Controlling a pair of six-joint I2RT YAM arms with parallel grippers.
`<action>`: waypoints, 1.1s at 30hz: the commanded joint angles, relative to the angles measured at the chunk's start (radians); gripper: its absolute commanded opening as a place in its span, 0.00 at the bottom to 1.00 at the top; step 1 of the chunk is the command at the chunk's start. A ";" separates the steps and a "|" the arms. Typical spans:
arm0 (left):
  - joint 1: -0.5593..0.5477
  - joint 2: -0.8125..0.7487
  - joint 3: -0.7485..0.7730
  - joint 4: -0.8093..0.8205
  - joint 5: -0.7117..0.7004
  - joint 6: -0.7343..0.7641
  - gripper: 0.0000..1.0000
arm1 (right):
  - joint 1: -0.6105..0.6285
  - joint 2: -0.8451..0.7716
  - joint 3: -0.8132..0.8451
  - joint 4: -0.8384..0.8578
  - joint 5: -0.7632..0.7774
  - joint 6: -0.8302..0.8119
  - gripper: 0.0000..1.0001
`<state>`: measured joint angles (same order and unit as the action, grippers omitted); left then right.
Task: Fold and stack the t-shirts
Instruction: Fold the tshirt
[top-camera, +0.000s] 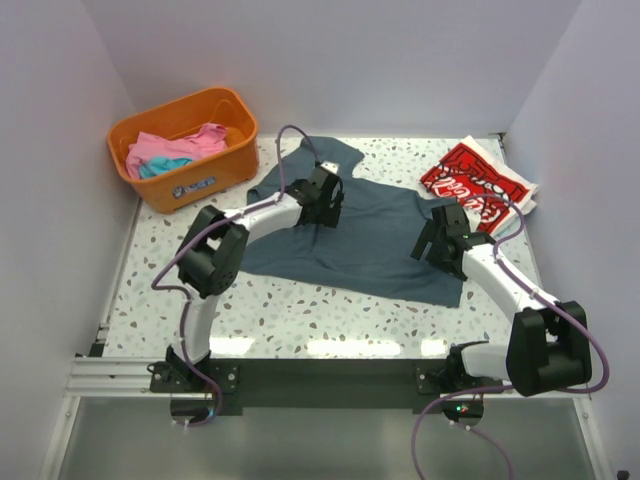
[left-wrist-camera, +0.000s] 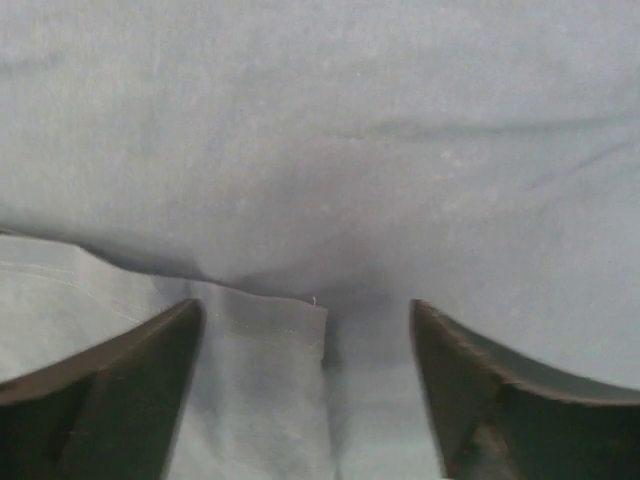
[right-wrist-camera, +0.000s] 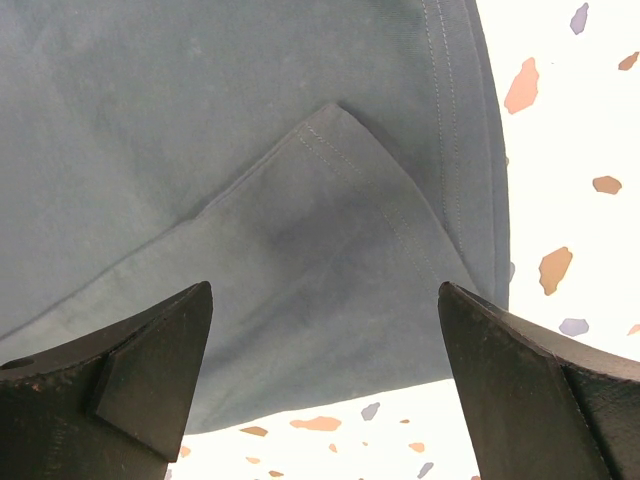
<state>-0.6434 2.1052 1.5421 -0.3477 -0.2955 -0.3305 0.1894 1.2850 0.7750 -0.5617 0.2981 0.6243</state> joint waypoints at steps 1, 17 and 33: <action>-0.007 -0.071 0.010 -0.028 0.006 -0.007 1.00 | 0.001 -0.026 0.020 -0.017 0.006 -0.032 0.98; 0.212 -0.605 -0.566 -0.028 0.030 -0.282 1.00 | 0.217 0.057 0.010 0.063 -0.125 -0.012 0.99; 0.245 -0.611 -0.807 -0.302 -0.034 -0.609 1.00 | 0.243 0.146 -0.118 0.132 -0.148 -0.027 0.98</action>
<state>-0.4068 1.5497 0.8162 -0.4004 -0.2935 -0.7753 0.4255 1.4254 0.7136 -0.4335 0.1917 0.5983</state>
